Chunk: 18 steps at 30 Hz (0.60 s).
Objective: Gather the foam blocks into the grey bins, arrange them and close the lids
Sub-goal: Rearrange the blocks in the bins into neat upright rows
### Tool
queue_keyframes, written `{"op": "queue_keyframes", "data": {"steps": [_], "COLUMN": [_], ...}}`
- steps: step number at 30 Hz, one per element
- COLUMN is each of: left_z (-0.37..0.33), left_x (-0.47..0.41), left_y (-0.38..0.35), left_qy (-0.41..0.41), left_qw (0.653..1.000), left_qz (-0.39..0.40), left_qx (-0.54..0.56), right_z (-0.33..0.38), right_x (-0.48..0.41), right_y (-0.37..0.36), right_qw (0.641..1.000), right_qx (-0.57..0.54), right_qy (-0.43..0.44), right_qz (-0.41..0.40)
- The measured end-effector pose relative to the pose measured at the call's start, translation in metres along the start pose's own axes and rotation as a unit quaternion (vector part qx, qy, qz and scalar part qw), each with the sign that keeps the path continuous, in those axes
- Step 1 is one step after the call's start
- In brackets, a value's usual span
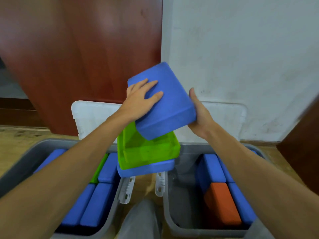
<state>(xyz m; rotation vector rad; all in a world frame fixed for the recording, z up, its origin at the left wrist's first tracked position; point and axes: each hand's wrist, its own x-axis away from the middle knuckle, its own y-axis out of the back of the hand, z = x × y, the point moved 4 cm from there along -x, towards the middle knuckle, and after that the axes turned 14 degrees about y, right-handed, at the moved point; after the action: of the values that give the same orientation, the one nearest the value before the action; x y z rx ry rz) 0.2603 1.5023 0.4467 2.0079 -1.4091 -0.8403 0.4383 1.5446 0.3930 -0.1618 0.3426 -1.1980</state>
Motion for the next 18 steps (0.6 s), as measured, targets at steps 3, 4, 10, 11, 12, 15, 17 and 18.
{"op": "queue_keyframes", "data": {"steps": [3,4,10,11,12,15,17,18], "left_z": [-0.039,-0.050,-0.101,-0.107,-0.111,-0.118,-0.115,-0.112], "left_x": [-0.004,-0.004,-0.013,-0.011,-0.006,0.007,0.015,0.020], "left_y": [-0.014,-0.024,-0.117,-0.133,-0.149,-0.186,-0.203,-0.210], "left_qy": [-0.014,-0.012,0.074,0.091,0.101,0.121,0.127,0.128], "left_qw": [0.998,0.997,0.974,0.968,0.964,0.967,0.966,0.962], "left_qz": [0.008,0.026,0.181,0.205,0.222,0.217,0.201,0.201], "left_qx": [0.058,0.074,0.116,0.116,0.104,0.052,0.097,0.132], "right_z": [0.034,0.043,0.057,0.057,0.057,0.049,0.038,0.029], "right_x": [0.004,0.008,0.046,0.052,0.058,0.073,0.084,0.090], "right_y": [0.020,0.032,0.117,0.129,0.141,0.169,0.180,0.186], "right_qw": [0.993,0.989,0.984,0.984,0.984,0.990,0.992,0.990], "right_qx": [-0.109,-0.130,-0.083,-0.067,-0.050,-0.006,0.044,0.081], "right_qy": [0.037,0.039,0.043,0.038,0.036,0.030,-0.007,-0.034], "right_qz": [-0.037,-0.052,-0.155,-0.161,-0.166,-0.140,-0.121,-0.114]}}
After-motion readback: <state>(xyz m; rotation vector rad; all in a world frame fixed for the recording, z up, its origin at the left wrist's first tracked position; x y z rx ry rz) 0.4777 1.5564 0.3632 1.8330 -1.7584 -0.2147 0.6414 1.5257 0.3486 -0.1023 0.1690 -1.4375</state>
